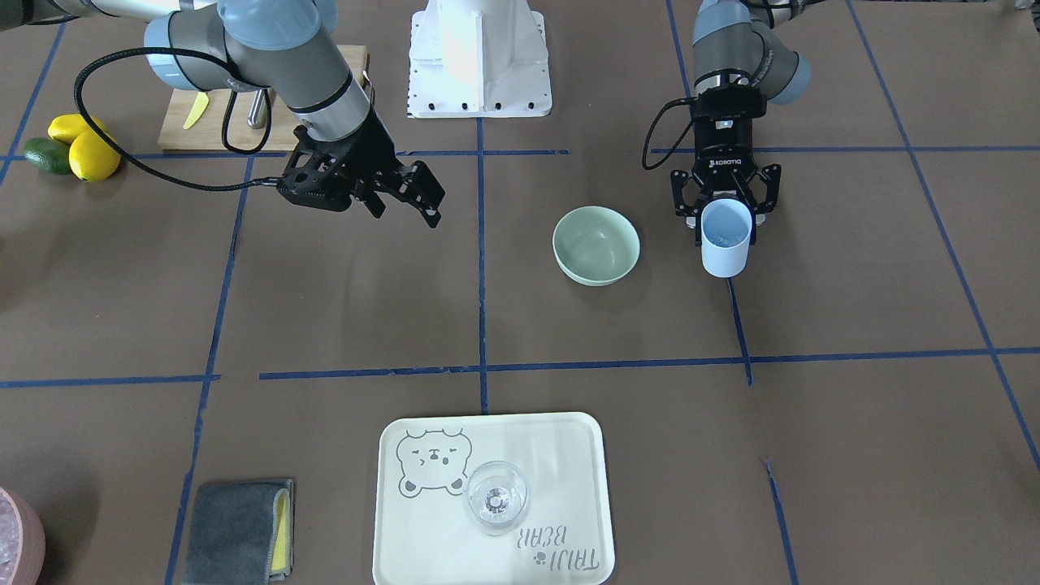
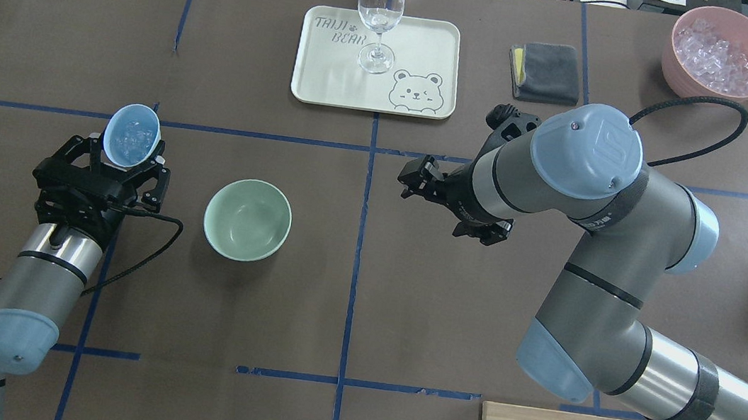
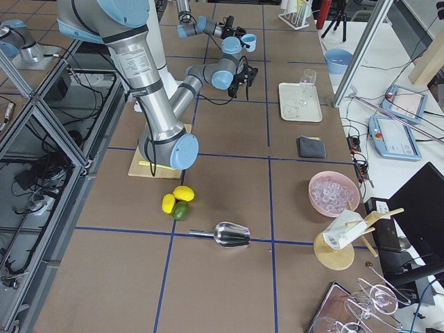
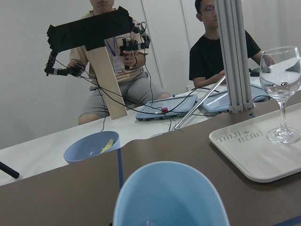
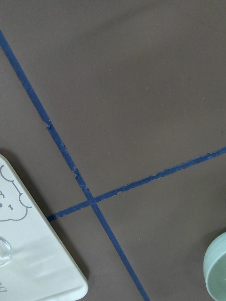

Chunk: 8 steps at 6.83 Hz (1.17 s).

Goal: Pour ice into bowl

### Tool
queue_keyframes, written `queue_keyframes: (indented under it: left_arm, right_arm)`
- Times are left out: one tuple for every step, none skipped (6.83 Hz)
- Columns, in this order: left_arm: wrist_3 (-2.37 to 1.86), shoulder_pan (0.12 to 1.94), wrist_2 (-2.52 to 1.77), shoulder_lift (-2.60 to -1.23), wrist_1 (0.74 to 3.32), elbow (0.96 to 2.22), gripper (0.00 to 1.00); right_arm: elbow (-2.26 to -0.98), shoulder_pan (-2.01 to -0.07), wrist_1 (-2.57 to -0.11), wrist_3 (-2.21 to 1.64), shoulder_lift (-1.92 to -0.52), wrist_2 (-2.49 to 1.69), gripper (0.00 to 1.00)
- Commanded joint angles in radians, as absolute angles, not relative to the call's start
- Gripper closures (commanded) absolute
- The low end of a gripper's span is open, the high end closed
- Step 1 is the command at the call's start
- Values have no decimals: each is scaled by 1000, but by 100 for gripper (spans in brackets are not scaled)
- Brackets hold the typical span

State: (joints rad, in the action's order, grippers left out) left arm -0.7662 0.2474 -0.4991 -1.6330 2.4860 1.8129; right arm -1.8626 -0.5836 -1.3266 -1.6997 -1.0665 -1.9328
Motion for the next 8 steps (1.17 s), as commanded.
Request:
queue_keyframes:
  left_arm:
    - [-743,213,-446,-1657,2261,1858,100]
    - [-609,213,-443,-1683,2199,1865,100]
    - [-500,212,-425,-1683,2197,1884,100]
    - [-377,210,-355,-1683,2194,1855,100]
    - [-277,206,-306,-1683,2192,1838,100]
    - [-170,187,-260,-1683,2192,1832,100]
    - [-99,167,-223,-1686,2194,1827,100]
    - [-94,151,-218,-1687,2192,1815,100]
  right_arm:
    - [-1858,-583,-1325,-1700,-1071,-1934,0]
    - [-1858,-583,-1324,-1700,-1078,-1936,0]
    - [-1856,-583,-1324,-1700,-1078,-1936,0]
    - [-1856,-583,-1324,-1700,-1077,-1936,0]
    - [-1856,-583,-1324,-1700,-1077,-1934,0]
    - [-1856,-584,-1322,-1700,-1077,-1936,0]
    - [-1858,-584,-1322,-1700,-1077,-1936,0]
    - [-1859,-586,-1322,-1700,-1077,-1936,0]
